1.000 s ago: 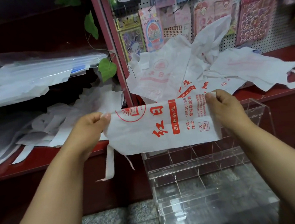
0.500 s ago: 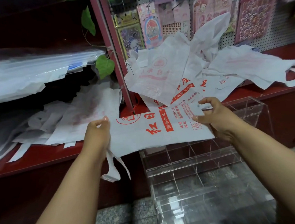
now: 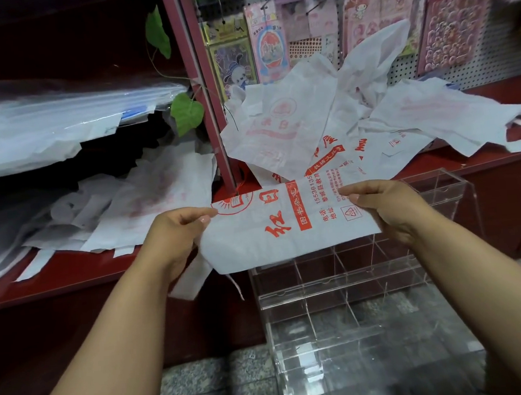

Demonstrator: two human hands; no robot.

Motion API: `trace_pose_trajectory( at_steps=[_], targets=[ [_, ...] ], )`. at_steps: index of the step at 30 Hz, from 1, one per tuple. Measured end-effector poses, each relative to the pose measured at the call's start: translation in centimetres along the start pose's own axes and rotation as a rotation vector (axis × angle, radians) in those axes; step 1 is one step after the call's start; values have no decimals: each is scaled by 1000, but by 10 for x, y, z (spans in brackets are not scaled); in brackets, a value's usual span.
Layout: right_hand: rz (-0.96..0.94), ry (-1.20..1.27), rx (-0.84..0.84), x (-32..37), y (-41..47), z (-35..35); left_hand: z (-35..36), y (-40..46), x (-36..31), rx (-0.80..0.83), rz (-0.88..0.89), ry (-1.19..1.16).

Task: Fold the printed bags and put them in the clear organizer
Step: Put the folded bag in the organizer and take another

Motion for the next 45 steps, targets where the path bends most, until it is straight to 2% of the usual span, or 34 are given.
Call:
trace_pose_trajectory(
  at_steps=[2,4,6,9,15,19,25,28,31,34,36,38,40,45],
  targets=[
    [-3,17,-5,1,0,-2,10,-1,0,119,-30,-80],
    [-18,45,1,3,0,-2,15,-4,-3,188,-13,-2],
    [-48,42,27,6,0,-1,11,-5,-4,151,16,112],
    [-69,16,59,9,0,1,3,-6,-9,79,38,158],
    [-106,-104,75,17,-6,4,-3,-10,-18,98,53,260],
    [-168,-282,31,23,-7,2,-4,-10,-16,122,34,315],
    [-285,-456,-17,32,-5,4,-15,-7,-16,28,72,293],
    [-331,-524,-73,35,-4,2,-17,-8,-18,15,91,329],
    [-459,-651,-173,48,-8,1,-21,-7,-19,-18,112,436],
    [-493,-493,-194,61,-11,-3,-21,-6,-17,-28,112,525],
    [-492,-361,-127,72,-17,7,-15,-6,-13,23,83,541],
    [-529,-352,-66,88,-26,24,-3,-6,-4,123,44,459],
    [-582,-405,-19,108,-34,44,17,-12,1,264,19,270],
    [-632,-656,137,143,-39,105,75,-32,-8,513,52,15]
  ],
)
Point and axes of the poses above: each hand's wrist, its own y-axis towards the middle knuckle, its own z-axis out of the palm, x = y × z, the point moved 10 cm from there along y, towards the middle knuckle, and after that the axes turned 5 degrees about x, right-handed, at the moved point
